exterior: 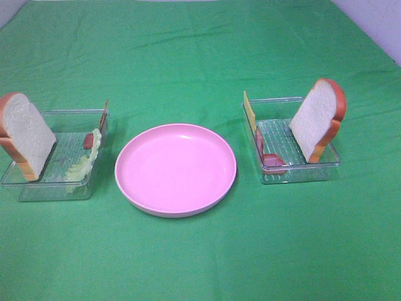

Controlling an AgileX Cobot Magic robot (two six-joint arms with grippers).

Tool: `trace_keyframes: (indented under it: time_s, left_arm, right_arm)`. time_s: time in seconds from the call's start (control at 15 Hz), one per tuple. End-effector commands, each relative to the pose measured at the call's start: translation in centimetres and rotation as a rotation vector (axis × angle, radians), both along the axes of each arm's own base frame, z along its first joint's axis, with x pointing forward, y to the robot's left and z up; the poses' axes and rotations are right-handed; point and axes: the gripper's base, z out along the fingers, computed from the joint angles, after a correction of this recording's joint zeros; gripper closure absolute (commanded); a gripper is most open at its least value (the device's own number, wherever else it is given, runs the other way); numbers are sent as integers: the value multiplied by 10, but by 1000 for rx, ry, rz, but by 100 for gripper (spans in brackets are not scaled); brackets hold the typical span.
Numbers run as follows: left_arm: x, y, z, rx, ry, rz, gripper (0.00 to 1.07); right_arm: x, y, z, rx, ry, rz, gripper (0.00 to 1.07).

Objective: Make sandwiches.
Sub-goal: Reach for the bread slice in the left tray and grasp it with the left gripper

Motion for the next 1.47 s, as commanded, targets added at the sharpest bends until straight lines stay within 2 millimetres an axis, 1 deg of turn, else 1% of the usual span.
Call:
trace_keyframes:
  time_s: [0.07,1.47]
  left_arm:
    - [-3,-1,0,-6,-30,-1,30]
    - [-3,-1,0,-6,-30,-1,30]
  right_arm:
    - [-1,0,-1,-12,-20,4,30]
    - [-1,0,-1,-12,-20,4,30]
